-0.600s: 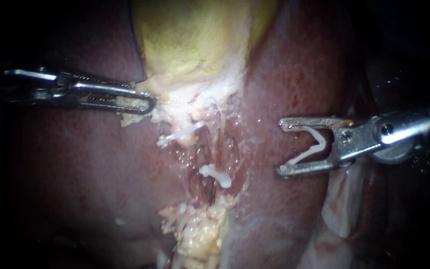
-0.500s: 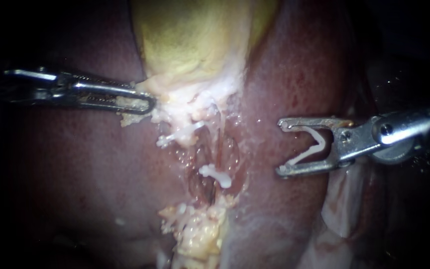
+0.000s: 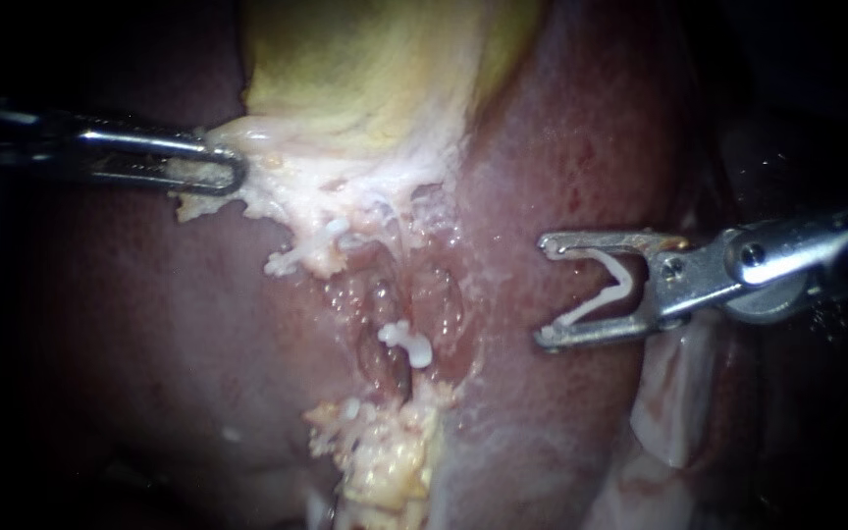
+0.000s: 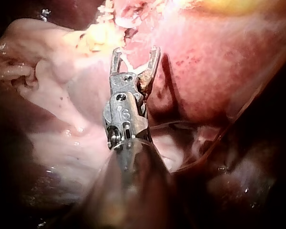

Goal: Clipping second clip right tube

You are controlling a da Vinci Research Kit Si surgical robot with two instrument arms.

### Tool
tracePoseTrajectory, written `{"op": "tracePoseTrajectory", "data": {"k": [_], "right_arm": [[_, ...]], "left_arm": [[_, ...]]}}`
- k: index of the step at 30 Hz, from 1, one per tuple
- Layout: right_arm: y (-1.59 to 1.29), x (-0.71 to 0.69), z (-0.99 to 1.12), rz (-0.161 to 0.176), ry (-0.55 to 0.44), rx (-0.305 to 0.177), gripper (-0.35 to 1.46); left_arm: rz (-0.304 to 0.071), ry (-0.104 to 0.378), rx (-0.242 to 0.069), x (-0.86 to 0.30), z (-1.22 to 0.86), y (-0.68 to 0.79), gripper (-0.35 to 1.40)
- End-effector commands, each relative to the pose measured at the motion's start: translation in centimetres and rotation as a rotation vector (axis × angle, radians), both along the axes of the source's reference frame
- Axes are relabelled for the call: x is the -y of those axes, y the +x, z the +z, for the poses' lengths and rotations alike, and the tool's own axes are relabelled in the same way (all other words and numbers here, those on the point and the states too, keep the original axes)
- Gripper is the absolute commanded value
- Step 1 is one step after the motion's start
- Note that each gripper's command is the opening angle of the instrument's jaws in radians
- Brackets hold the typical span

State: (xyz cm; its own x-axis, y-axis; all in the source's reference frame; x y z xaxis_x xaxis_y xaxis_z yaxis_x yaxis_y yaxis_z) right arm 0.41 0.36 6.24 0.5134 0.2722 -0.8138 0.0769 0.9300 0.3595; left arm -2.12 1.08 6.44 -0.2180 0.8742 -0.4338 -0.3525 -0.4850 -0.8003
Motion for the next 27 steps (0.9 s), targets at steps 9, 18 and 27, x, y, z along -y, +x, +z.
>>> {"op": "tracePoseTrajectory", "data": {"k": [9, 18, 27], "right_arm": [[0.39, 0.26, 0.31, 0.060, 0.258, -0.010, 0.45], [0.92, 0.27, 0.59, 0.176, 0.448, -0.054, 0.44], [1.11, 0.20, 0.72, 0.235, 0.522, -0.077, 0.44]], "left_arm": [[-0.002, -0.001, -0.001, 0.00, 0.01, -0.02, -0.35], [-0.003, -0.001, -0.001, 0.00, 0.01, -0.03, -0.35], [-0.004, -0.002, -0.002, 0.02, 0.01, -0.04, -0.35]]}}
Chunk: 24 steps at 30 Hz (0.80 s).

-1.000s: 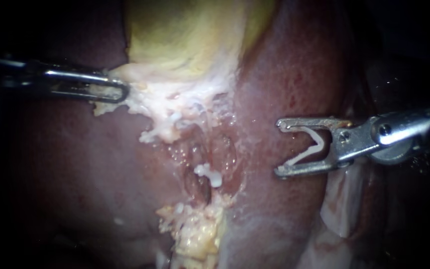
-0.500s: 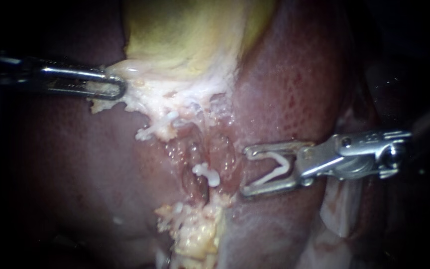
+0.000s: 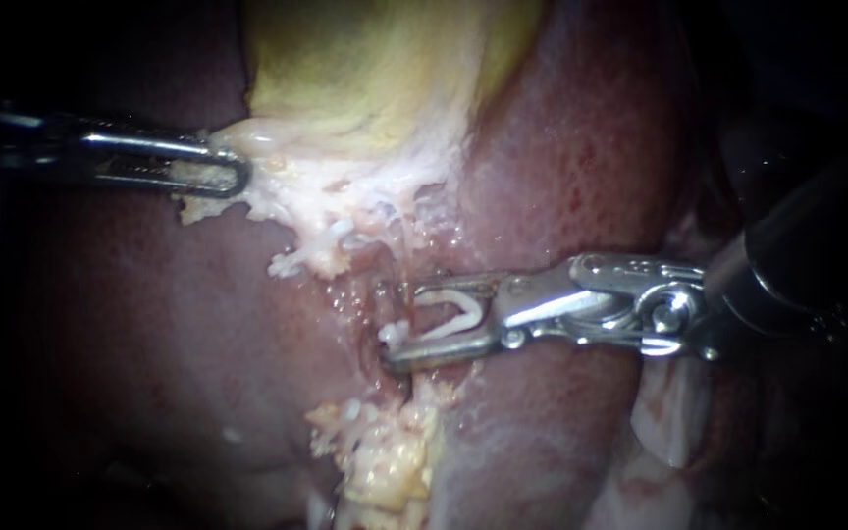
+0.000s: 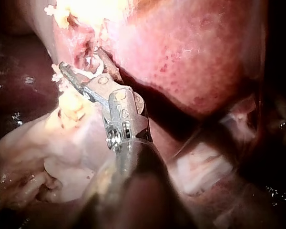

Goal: Clipping second clip right tube

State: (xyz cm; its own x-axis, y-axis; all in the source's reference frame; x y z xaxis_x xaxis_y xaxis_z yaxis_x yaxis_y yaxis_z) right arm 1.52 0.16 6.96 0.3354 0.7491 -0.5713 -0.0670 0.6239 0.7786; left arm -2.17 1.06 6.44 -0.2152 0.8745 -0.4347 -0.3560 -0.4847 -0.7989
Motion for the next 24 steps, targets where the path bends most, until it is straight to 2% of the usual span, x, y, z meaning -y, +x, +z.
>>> {"op": "tracePoseTrajectory", "data": {"k": [1, 7, 9, 13, 18, 24], "right_arm": [[0.01, -0.01, 0.00, 0.005, 0.002, -0.004, 0.44], [0.07, 0.00, 0.02, 0.042, 0.045, -0.031, 0.44], [0.08, 0.02, 0.01, 0.043, 0.068, -0.055, 0.44], [0.08, 0.06, -0.03, 0.020, 0.103, -0.094, 0.44], [0.09, 0.13, -0.11, -0.041, 0.108, -0.141, 0.41], [0.10, 0.16, -0.15, -0.050, 0.106, -0.145, 0.38]], "left_arm": [[0.000, 0.000, 0.000, 0.00, 0.00, 0.00, -0.35], [-0.001, -0.001, -0.001, 0.01, 0.00, -0.01, -0.35], [-0.001, -0.001, -0.001, 0.01, 0.00, -0.01, -0.35], [-0.001, -0.001, -0.001, 0.01, 0.00, -0.01, -0.35], [-0.001, -0.001, -0.001, 0.01, 0.00, -0.01, -0.35], [-0.001, -0.001, -0.001, 0.01, -0.01, -0.01, -0.35]]}}
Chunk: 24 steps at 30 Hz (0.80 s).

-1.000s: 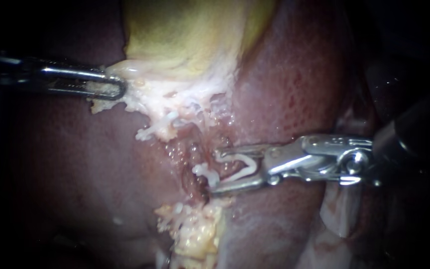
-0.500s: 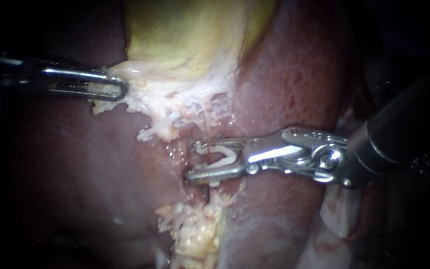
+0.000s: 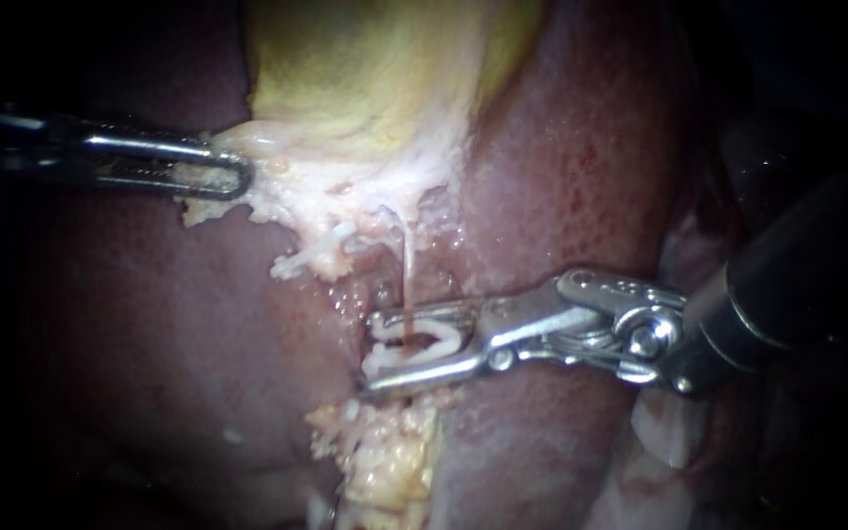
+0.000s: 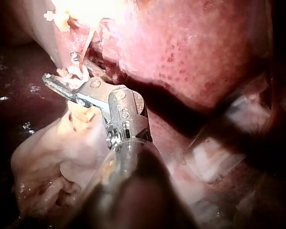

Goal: Clipping second clip right tube

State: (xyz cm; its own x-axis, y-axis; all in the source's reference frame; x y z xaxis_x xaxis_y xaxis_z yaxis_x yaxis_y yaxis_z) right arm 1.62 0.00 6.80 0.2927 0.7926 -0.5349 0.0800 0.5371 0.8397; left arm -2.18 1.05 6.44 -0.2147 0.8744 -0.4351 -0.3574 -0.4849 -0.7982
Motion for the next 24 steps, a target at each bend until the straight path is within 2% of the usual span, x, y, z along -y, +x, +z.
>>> {"op": "tracePoseTrajectory", "data": {"k": [1, 3, 6, 12, 14, 24], "right_arm": [[0.00, 0.00, 0.00, 0.000, 0.000, 0.001, 0.36], [-0.01, 0.00, 0.00, 0.000, 0.006, 0.002, 0.30], [-0.06, 0.01, -0.02, 0.003, 0.057, 0.016, 0.07], [-0.08, 0.00, -0.04, 0.005, 0.075, 0.021, -0.17], [-0.09, 0.00, -0.04, 0.008, 0.109, 0.031, -0.35], [-0.13, 0.01, -0.05, 0.008, 0.125, 0.035, -0.35]], "left_arm": [[0.000, 0.000, 0.000, 0.00, -0.01, 0.00, -0.35], [0.000, 0.000, 0.000, 0.00, -0.01, 0.00, -0.35], [0.000, 0.000, 0.000, 0.00, -0.01, 0.00, -0.35], [0.000, 0.000, 0.000, 0.00, -0.01, -0.01, -0.35], [0.000, 0.000, 0.000, 0.00, -0.01, -0.01, -0.35], [0.000, 0.000, 0.000, 0.00, 0.00, -0.01, -0.35]]}}
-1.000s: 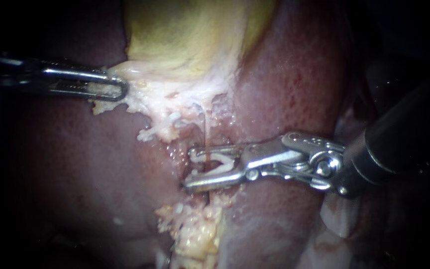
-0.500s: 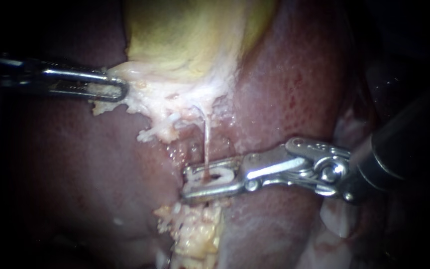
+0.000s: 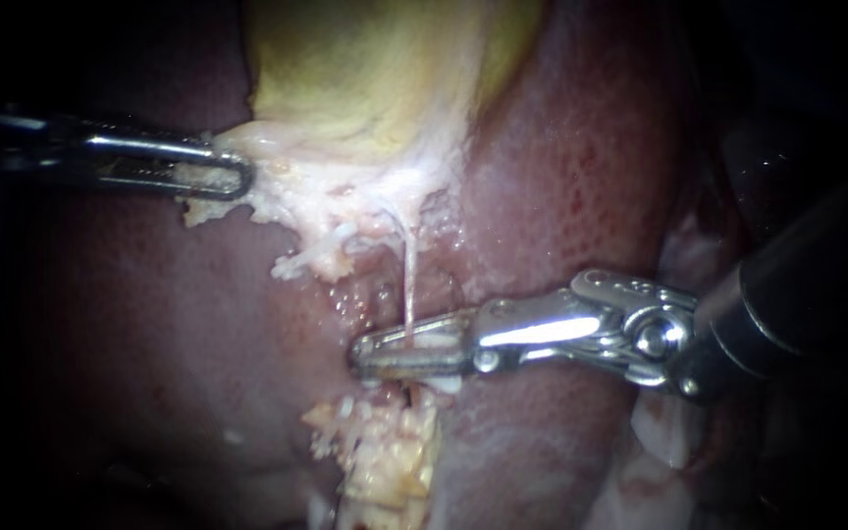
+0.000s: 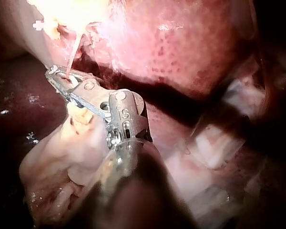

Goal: Clipping second clip right tube

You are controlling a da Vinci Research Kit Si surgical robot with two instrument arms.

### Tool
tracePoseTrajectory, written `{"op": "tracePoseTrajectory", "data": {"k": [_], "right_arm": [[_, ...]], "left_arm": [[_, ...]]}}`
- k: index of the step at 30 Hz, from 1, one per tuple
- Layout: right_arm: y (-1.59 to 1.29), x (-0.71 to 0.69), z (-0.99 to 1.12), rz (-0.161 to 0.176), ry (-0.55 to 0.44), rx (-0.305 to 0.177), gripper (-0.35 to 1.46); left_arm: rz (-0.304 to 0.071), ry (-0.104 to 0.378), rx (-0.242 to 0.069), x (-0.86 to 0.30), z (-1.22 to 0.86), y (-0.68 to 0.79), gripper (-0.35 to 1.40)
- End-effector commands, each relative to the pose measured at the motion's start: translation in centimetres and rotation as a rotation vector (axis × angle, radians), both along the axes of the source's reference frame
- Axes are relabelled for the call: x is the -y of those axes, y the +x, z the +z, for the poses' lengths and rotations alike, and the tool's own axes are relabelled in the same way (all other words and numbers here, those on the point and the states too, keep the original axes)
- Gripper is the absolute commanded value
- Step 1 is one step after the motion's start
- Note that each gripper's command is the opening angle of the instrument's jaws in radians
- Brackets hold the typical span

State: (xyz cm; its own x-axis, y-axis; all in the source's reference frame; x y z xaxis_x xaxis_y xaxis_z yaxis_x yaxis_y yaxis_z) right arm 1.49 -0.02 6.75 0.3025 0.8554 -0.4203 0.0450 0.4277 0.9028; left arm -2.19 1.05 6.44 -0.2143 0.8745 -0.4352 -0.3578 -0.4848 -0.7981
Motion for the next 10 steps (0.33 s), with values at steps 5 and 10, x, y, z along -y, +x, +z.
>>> {"op": "tracePoseTrajectory", "data": {"k": [5, 10], "right_arm": [[0.00, 0.01, 0.01, -0.001, -0.001, -0.001, -0.35], [0.01, 0.01, 0.03, 0.000, -0.002, 0.000, -0.35]], "left_arm": [[0.000, 0.000, 0.000, 0.00, 0.00, 0.00, -0.35], [0.000, 0.000, 0.000, -0.01, 0.01, -0.01, -0.35]]}}
